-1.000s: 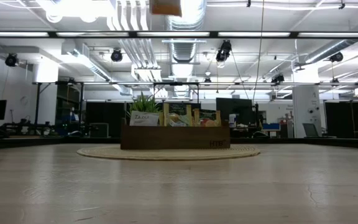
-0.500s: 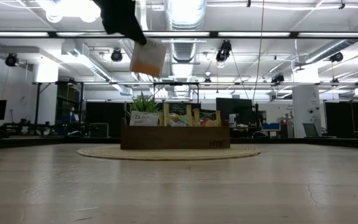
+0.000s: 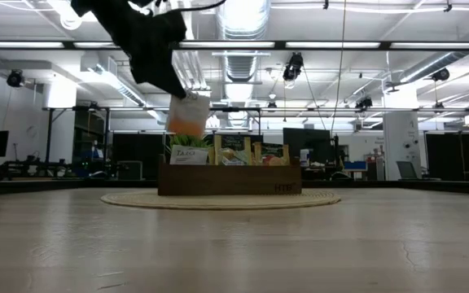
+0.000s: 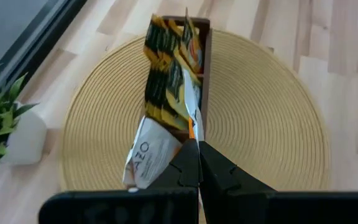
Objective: Pick & Place Tea
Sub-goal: Put the white tea bag into the left section of the wooden organizer
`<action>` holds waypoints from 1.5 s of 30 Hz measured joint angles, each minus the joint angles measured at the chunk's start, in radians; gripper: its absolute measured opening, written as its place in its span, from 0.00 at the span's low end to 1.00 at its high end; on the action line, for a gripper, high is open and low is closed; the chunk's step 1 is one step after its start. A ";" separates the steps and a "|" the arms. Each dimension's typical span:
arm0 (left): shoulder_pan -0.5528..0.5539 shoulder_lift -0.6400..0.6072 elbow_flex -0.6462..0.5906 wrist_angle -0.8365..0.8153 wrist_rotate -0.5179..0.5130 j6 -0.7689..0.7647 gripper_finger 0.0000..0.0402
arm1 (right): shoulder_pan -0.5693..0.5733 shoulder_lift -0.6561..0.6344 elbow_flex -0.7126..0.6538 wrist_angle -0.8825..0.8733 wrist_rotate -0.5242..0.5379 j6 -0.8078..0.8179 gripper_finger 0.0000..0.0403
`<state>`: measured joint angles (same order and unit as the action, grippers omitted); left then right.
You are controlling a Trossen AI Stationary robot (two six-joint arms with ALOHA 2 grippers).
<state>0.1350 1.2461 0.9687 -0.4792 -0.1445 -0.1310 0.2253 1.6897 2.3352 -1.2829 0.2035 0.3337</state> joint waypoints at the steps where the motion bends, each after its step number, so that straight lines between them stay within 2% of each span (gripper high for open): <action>1: 0.006 0.000 -0.014 0.024 0.008 0.000 0.00 | 0.000 0.000 0.000 0.000 0.000 0.000 0.28; 9: 0.038 0.002 -0.081 0.075 0.032 0.003 0.00 | 0.000 0.000 0.000 0.001 0.005 0.000 0.26; 18: 0.059 0.006 -0.171 0.208 0.053 -0.002 0.00 | 0.000 0.000 -0.001 0.002 0.007 0.000 0.23; 34: 0.136 0.011 -0.189 0.258 0.117 0.024 0.00 | 0.000 0.000 -0.002 0.002 0.008 -0.001 0.22; 38: 0.141 0.035 -0.189 0.268 0.154 0.024 0.00 | 0.000 0.000 -0.002 0.003 0.008 -0.001 0.22; 45: 0.141 0.089 -0.189 0.270 0.161 0.024 0.00 | 0.000 0.000 -0.002 0.005 0.008 -0.001 0.19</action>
<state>0.2760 1.3356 0.7799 -0.2089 0.0167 -0.1070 0.2249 1.6901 2.3337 -1.2778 0.2115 0.3326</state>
